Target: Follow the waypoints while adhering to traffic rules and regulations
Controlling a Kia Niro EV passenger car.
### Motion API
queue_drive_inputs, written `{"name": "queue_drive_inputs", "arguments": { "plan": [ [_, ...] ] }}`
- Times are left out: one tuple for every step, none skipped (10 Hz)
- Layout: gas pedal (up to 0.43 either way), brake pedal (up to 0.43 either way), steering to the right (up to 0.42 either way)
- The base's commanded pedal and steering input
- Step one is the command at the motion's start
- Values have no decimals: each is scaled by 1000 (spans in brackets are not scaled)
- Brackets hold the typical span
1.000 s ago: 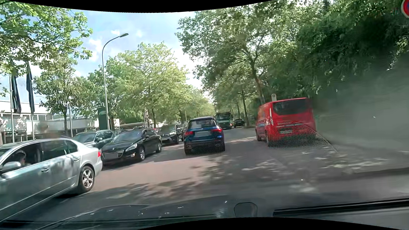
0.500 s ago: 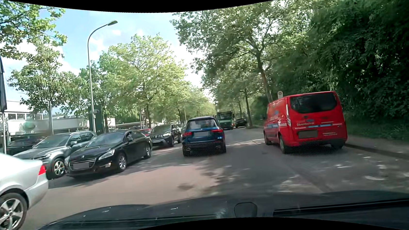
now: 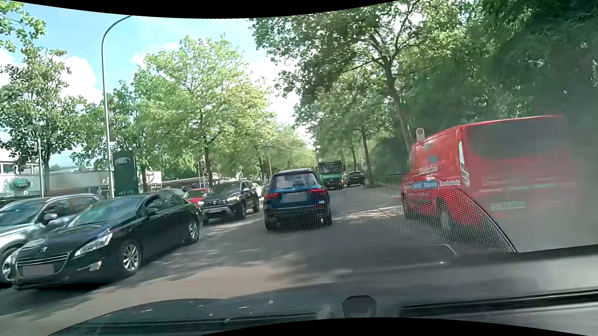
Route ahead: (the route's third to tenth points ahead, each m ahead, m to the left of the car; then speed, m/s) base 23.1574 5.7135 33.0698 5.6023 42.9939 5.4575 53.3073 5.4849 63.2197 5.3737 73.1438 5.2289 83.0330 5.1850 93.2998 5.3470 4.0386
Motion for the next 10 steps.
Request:
{"name": "queue_drive_inputs", "arguments": {
  "plan": [
    [0, 0, -11],
    [0, 0, -12],
    [0, 0, -11],
    [0, 0, -12],
    [0, 0, -12],
    [0, 0, -12],
    [0, 0, -12],
    [0, 0, -12],
    [0, 0, -12],
    [0, 0, -12]
  ]
}}
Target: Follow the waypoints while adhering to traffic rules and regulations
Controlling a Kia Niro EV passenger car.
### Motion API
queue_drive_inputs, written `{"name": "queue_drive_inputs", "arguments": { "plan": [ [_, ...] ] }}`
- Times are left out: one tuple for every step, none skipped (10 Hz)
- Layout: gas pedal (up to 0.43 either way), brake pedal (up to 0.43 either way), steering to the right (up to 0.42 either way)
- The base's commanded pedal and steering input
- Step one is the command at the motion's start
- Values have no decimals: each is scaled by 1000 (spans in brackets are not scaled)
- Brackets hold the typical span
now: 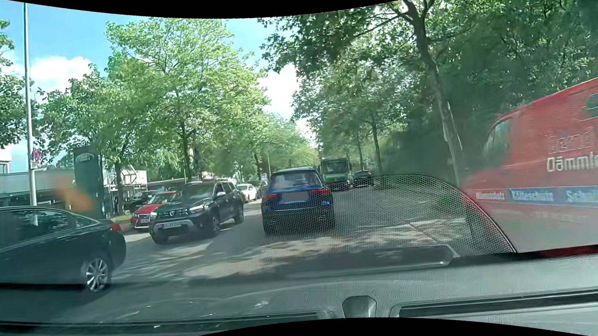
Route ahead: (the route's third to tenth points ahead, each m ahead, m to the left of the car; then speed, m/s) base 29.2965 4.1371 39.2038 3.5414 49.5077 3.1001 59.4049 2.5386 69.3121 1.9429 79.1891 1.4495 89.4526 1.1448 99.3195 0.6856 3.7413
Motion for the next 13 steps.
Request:
{"name": "queue_drive_inputs", "arguments": {
  "plan": [
    [0, 0, -12],
    [0, 0, -11],
    [0, 0, -11],
    [0, 0, -13],
    [0, 0, -14],
    [0, 0, -14],
    [0, 0, -14],
    [0, 0, -14],
    [0, 0, -14],
    [0, 0, -14],
    [0, 0, -15],
    [20, 0, -16],
    [39, 0, -17]
  ]
}}
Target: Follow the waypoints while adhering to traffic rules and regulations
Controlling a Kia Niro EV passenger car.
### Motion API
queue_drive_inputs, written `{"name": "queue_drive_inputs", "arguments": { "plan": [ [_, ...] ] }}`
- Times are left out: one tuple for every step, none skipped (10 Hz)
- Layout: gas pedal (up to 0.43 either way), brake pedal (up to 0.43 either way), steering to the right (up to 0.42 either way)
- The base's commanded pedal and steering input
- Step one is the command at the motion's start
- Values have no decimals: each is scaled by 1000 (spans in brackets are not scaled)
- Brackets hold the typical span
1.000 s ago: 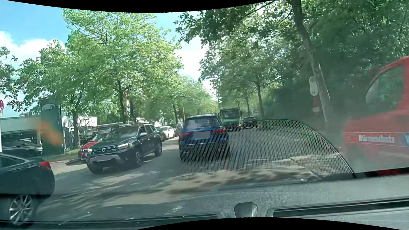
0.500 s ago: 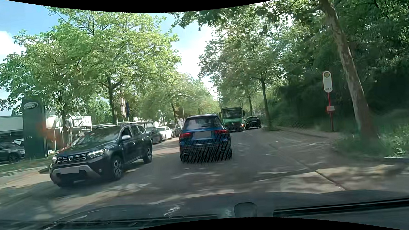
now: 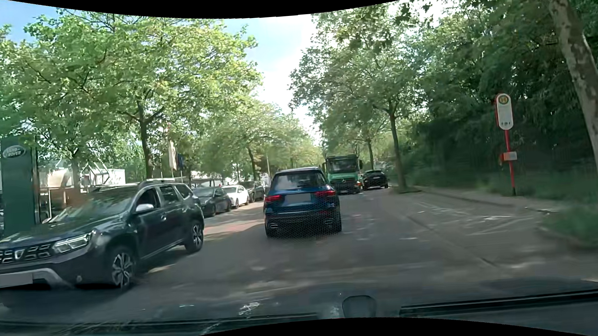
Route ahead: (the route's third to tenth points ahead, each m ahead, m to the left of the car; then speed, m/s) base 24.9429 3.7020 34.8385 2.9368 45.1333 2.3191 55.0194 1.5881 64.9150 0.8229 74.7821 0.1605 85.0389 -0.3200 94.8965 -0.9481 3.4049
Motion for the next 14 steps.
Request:
{"name": "queue_drive_inputs", "arguments": {
  "plan": [
    [39, 0, -17],
    [47, 0, -17],
    [67, 0, -17],
    [87, 0, -18],
    [110, 0, -20],
    [110, 0, -22],
    [110, 0, -23],
    [118, 0, -25],
    [157, 0, -28],
    [169, 0, -32],
    [177, 0, -37],
    [177, 0, -41],
    [197, 0, -45],
    [209, 0, -47]
  ]
}}
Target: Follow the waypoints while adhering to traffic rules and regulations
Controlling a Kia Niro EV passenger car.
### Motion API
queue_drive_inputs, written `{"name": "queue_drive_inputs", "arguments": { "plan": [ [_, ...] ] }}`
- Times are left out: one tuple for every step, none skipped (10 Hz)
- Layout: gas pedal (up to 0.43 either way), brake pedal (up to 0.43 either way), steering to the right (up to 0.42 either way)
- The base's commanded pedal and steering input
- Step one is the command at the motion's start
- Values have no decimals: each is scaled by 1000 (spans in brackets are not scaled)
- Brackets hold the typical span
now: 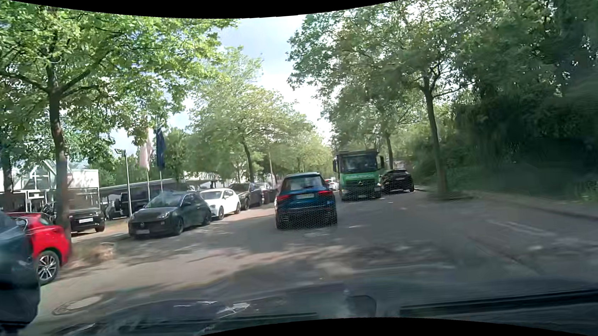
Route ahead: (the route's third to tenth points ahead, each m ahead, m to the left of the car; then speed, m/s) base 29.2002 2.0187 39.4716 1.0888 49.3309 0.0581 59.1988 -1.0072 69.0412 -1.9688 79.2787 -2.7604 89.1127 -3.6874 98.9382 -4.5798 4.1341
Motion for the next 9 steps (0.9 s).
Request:
{"name": "queue_drive_inputs", "arguments": {
  "plan": [
    [220, 0, -48],
    [228, 0, -48],
    [240, 0, -48],
    [240, 0, -48],
    [240, 0, -48],
    [240, 0, -48],
    [240, 0, -48],
    [240, 0, -48],
    [240, 0, -48]
  ]
}}
